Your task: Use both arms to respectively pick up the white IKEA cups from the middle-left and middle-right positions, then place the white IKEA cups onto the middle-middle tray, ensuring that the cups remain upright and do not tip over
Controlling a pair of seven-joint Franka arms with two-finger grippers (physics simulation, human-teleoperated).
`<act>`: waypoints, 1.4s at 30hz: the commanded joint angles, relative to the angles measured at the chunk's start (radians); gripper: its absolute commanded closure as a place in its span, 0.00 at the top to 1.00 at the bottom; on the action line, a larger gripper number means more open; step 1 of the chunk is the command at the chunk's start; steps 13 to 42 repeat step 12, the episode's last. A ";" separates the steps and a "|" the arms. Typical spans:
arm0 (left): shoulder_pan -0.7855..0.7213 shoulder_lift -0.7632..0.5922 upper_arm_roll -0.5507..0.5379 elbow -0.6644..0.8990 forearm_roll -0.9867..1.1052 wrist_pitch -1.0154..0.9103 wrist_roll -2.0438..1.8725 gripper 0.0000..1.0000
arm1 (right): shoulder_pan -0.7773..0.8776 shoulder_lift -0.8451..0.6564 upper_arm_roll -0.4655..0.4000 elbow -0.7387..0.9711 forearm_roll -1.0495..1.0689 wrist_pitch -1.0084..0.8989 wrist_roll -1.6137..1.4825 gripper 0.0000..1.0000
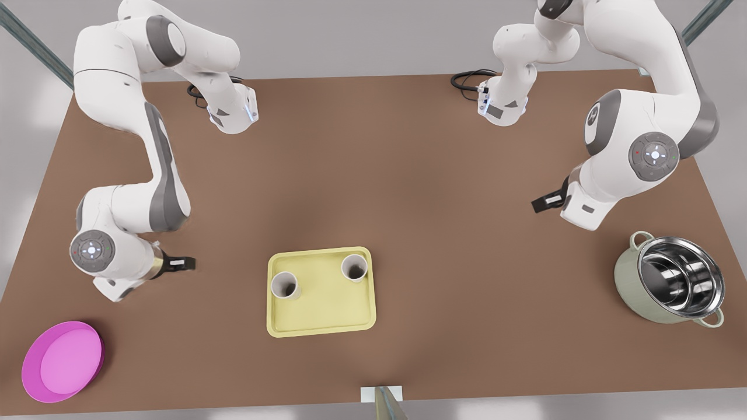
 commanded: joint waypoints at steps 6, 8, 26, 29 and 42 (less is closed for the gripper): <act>0.001 -0.001 0.003 0.000 -0.003 -0.003 0.355 1.00 | 0.061 -0.337 -0.096 -0.114 0.055 -0.237 -0.105 1.00; 0.001 -0.001 0.003 0.000 -0.003 -0.003 0.355 1.00 | 0.057 -0.347 -0.098 -0.114 0.061 -0.254 -0.105 1.00; 0.001 0.002 0.004 0.000 -0.003 -0.003 0.356 1.00 | 0.057 -0.358 -0.099 -0.127 0.072 -0.254 -0.107 1.00; 0.001 0.002 0.004 0.000 -0.003 -0.003 0.356 1.00 | 0.057 -0.358 -0.099 -0.127 0.072 -0.254 -0.107 1.00; 0.001 0.002 0.004 0.000 -0.003 -0.003 0.356 1.00 | 0.057 -0.358 -0.099 -0.127 0.072 -0.254 -0.107 1.00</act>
